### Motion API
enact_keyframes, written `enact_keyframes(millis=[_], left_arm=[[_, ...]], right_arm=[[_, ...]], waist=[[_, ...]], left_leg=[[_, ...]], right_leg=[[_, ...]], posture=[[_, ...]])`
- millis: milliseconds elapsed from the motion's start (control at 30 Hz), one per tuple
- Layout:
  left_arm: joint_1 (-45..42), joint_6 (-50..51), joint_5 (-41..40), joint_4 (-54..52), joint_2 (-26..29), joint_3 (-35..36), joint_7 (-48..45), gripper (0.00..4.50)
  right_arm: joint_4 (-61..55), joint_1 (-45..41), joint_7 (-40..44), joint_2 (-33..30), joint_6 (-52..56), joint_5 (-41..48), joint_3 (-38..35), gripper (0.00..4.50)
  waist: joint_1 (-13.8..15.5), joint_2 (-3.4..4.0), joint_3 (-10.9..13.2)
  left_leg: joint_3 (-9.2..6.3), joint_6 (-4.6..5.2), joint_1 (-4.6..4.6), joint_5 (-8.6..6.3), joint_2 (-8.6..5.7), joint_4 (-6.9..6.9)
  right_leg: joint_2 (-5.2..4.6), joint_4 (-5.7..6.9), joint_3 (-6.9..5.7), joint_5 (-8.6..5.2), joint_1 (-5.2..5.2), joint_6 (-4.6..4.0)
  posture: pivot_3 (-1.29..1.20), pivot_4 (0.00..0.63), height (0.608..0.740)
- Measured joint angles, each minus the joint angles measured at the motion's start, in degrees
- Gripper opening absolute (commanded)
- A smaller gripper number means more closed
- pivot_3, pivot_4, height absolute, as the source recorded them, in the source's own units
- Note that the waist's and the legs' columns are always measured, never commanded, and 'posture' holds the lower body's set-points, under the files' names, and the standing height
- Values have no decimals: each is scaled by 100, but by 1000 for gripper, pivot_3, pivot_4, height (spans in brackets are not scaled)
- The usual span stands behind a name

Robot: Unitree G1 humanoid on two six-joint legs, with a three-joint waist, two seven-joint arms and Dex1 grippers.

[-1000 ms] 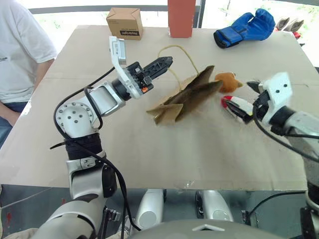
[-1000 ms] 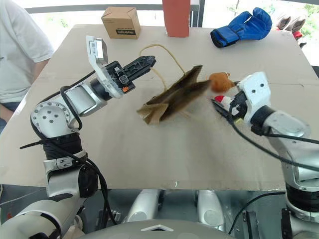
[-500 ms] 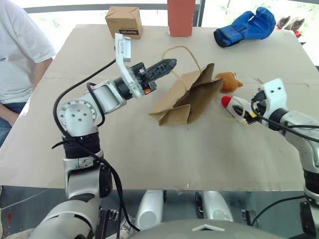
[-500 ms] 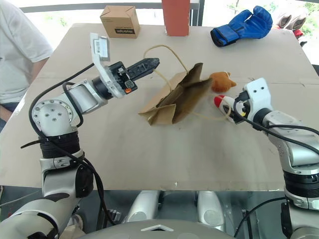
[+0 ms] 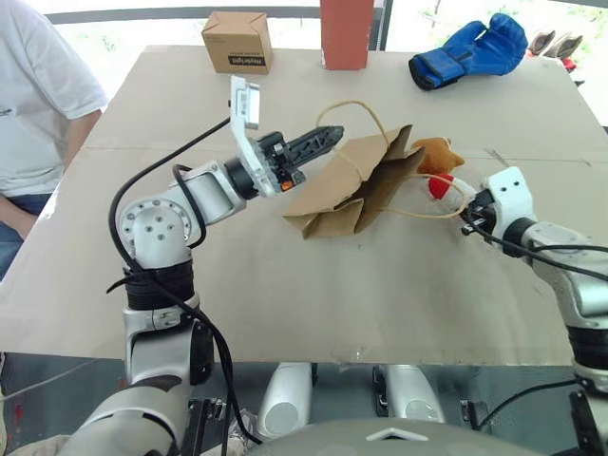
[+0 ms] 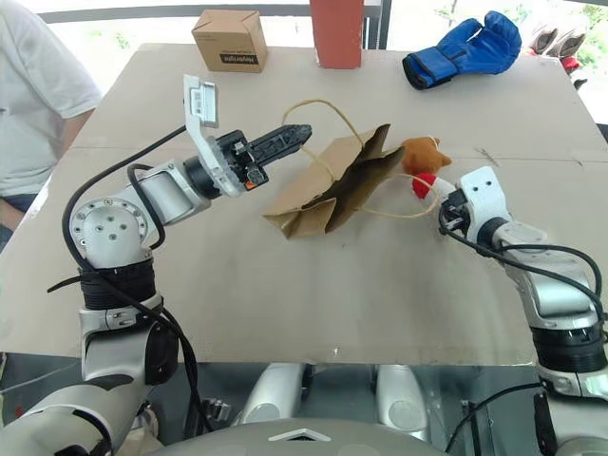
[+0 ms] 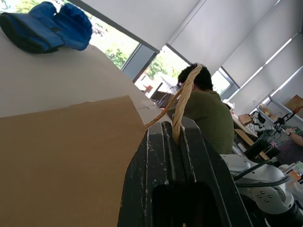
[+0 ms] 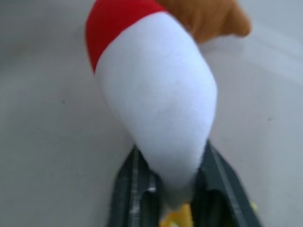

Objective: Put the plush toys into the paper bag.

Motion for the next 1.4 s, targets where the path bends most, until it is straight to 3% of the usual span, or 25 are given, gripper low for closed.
enact_keyframes(millis=[100, 233, 367, 467, 567, 767, 967, 1000, 1033, 1233, 1300, 1400], left_arm=[[11, 0, 3, -26, -15, -2, 4, 0], [-9, 4, -8, -32, -85, -10, 11, 0], [-122, 5, -11, -18, -167, -76, 11, 0], [-241, 6, -11, 130, -286, -110, 4, 0], [-401, 18, -16, 201, -415, -173, 2, 0], [-402, 63, -58, 206, -498, -159, 48, 0], [-374, 127, -101, 155, -572, -162, 127, 0], [-362, 127, -101, 147, -573, -158, 138, 0], [-362, 127, -101, 146, -577, -161, 139, 0], [-233, 126, -153, 112, -584, -93, 232, 0], [-202, 123, -180, 109, -583, -58, 270, 0], [-36, 47, -181, 46, -463, 87, 332, 0]], right_arm=[[-481, 170, 44, -252, -305, -15, -402, 25], [-1288, 201, 288, -1162, -1139, -475, -652, 25], [-1448, 191, 604, -1629, -1710, -848, -364, 25], [-1339, -278, 999, -1929, -2159, -1255, 401, 25], [-1211, -903, 1321, -1951, -2518, -1540, 956, 25], [-826, -1374, 1690, -1755, -2882, -2126, 1831, 25], [183, -2210, 2221, -1347, -3867, -3066, 2921, 25], [418, -2410, 2396, -1168, -4066, -3123, 3060, 879], [473, -2452, 2432, -1108, -4111, -3125, 3085, 1062], [873, -2632, 2873, -699, -4701, -3187, 3259, 4014], [867, -2629, 2918, -660, -4692, -3161, 3235, 4362], [542, -2321, 3053, -601, -4082, -2616, 2660, 4362]], waist=[[0, 3, 2], [-17, 3, 5], [-16, 2, 5], [-25, 8, 12], [-11, 5, 15], [-9, 2, 16], [-31, 4, 18], [-32, 3, 19], [-30, 2, 19], [0, 1, 20], [-5, 1, 20], [-1, 1, 20]], left_leg=[[1, 0, -1, 0, -1, 2], [2, 0, 4, 0, 3, 1], [3, -1, 4, 0, 3, 2], [9, -1, 4, 0, 2, 5], [4, -1, 2, 0, 2, 3], [1, -1, -1, 0, 1, -1], [2, -3, 3, 1, 1, 1], [1, -3, 3, 2, 2, 0], [0, -3, 3, 2, 2, 0], [-6, -4, 0, 2, -1, 0], [-7, -5, 1, 2, -1, 0], [-12, -6, 2, 3, 0, 0]], right_leg=[[-2, 0, 1, -1, 0, 2], [0, -1, -1, -11, 1, 18], [0, -1, 0, -10, 1, 17], [-2, -1, 4, -8, 0, 15], [-2, -5, 1, -7, 1, 12], [-2, -10, -2, -1, 0, 2], [-2, -5, -2, 0, 0, 3], [-1, -5, -2, 0, 1, 3], [-1, -4, -2, 1, 1, 3], [-2, -4, -7, 1, 1, 2], [-2, -1, -7, 1, 2, 2], [-2, 2, -10, 2, 4, 1]], posture=[[0, 150, 740], [0, 150, 740], [0, 150, 740], [0, 150, 740], [0, 150, 740], [0, 150, 740], [0, 150, 740], [0, 150, 740], [0, 150, 740], [0, 150, 740], [0, 150, 740], [0, 150, 740]])
